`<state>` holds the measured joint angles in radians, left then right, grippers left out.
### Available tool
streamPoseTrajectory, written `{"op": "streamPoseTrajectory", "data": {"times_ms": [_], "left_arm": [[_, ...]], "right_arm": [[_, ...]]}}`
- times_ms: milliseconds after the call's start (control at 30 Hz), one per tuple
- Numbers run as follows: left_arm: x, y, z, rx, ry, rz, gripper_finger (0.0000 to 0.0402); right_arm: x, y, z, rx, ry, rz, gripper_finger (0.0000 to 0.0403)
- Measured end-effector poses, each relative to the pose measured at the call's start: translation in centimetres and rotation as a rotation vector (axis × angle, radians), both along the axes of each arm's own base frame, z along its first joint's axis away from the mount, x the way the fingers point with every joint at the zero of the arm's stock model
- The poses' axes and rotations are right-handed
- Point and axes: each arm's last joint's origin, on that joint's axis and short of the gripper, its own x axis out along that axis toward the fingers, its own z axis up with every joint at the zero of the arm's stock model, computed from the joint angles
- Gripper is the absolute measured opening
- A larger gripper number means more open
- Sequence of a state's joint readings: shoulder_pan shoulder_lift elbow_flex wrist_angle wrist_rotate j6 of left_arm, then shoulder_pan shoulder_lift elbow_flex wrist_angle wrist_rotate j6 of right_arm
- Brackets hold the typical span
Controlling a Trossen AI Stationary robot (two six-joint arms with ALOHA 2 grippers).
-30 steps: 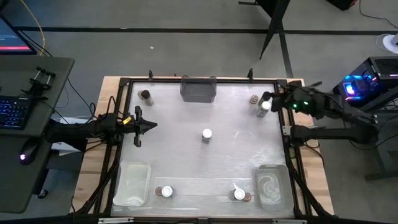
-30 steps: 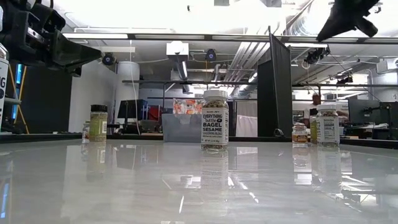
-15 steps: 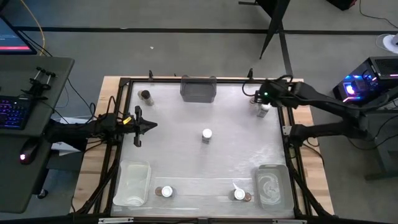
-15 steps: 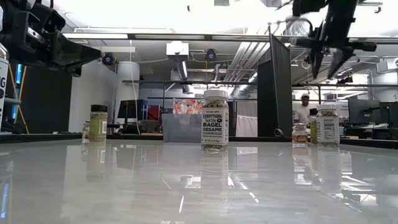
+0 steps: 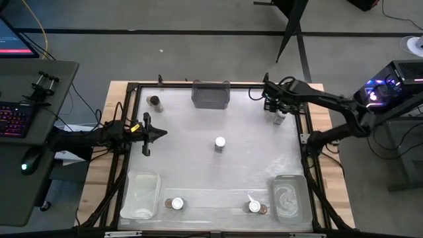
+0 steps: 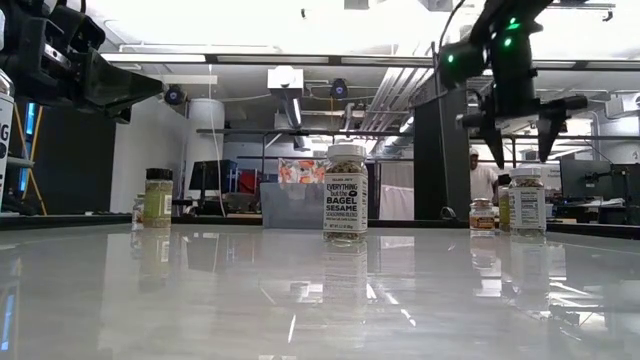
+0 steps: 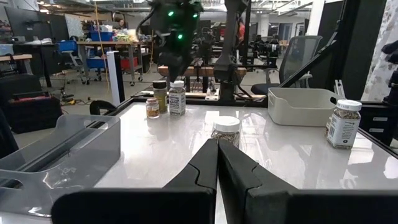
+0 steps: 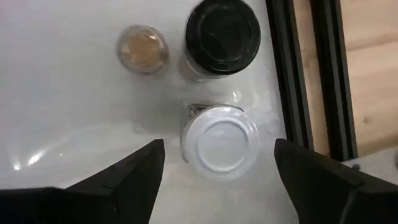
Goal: Sort spices by type
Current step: Put the top right white seasoning bottle into the gray bin
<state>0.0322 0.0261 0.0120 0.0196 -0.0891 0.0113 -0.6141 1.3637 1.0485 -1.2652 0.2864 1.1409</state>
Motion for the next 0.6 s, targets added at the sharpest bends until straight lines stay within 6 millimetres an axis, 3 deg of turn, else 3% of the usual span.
{"op": "streamPoseTrajectory", "data": {"times_ms": [167, 400, 600], "left_arm": [[0.0, 0.0, 0.0, 0.0, 0.0, 0.0, 0.0], [0.0, 0.0, 0.0, 0.0, 0.0, 0.0, 0.0], [0.0, 0.0, 0.0, 0.0, 0.0, 0.0, 0.0]], "right_arm": [[-0.2, -1.4, -1.2, 0.117, 0.005, -0.004, 0.03], [-0.2, -3.2, -2.4, 0.147, 0.005, 0.01, 0.03], [-0.2, -3.8, -3.3, 0.231, 0.008, 0.038, 0.03]]}}
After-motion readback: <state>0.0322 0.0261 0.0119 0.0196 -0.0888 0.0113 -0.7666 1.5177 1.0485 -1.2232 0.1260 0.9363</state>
